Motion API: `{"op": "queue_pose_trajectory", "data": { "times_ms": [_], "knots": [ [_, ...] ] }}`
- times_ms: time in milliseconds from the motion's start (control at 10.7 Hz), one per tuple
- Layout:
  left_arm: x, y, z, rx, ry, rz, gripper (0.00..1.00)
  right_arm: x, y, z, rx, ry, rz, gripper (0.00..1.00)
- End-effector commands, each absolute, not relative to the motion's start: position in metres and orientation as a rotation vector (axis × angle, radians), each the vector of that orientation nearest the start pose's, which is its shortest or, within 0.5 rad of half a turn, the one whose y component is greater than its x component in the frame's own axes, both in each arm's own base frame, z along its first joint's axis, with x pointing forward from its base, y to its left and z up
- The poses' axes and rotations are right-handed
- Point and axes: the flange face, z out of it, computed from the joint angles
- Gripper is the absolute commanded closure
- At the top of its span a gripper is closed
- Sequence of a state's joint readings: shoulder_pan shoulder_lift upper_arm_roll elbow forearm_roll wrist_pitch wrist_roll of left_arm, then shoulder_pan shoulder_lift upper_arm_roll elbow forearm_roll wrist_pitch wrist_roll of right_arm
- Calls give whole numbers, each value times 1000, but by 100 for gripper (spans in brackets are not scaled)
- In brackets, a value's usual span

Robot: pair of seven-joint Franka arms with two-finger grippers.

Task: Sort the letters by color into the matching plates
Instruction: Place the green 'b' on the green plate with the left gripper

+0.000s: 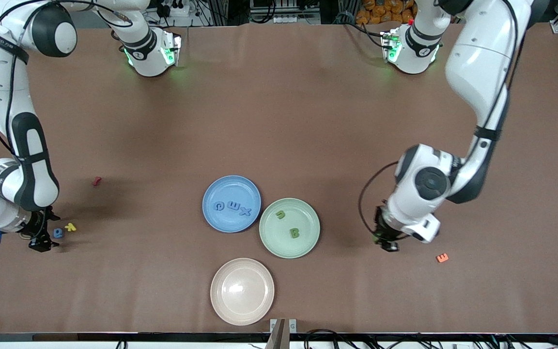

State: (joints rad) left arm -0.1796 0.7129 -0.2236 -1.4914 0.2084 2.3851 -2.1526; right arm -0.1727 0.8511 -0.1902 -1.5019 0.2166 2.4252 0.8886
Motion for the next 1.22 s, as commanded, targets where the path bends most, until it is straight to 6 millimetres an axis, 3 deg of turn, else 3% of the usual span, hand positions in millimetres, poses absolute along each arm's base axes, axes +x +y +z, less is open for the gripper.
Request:
{"op": "queue_pose_trajectory", "data": {
  "times_ms": [0, 94, 281, 468, 561, 655, 748, 1122],
  "knots": [
    [649, -350, 342, 1943, 2107, 99, 100, 687, -233, 170, -2404, 1926, -158, 8],
    [637, -382, 357, 1948, 2053, 64, 100, 687, -233, 170, -2410, 1919, -158, 15],
    [604, -435, 365, 2010, 1965, 19, 100, 686, -234, 169, -2462, 1854, -160, 35],
    [587, -456, 363, 2034, 1945, 7, 100, 684, -235, 166, -2490, 1767, -143, 56],
    [587, -456, 361, 2036, 1947, 5, 100, 683, -236, 166, -2472, 1740, -139, 63],
    [591, -452, 360, 2029, 1956, 5, 55, 682, -238, 166, -2476, 1708, -137, 68],
    [594, -447, 357, 2035, 1957, 19, 1, 681, -238, 164, -2486, 1693, -132, 69],
    [598, -436, 349, 2068, 1959, 43, 0, 681, -238, 164, -2545, 1611, -139, 70]
  ]
}}
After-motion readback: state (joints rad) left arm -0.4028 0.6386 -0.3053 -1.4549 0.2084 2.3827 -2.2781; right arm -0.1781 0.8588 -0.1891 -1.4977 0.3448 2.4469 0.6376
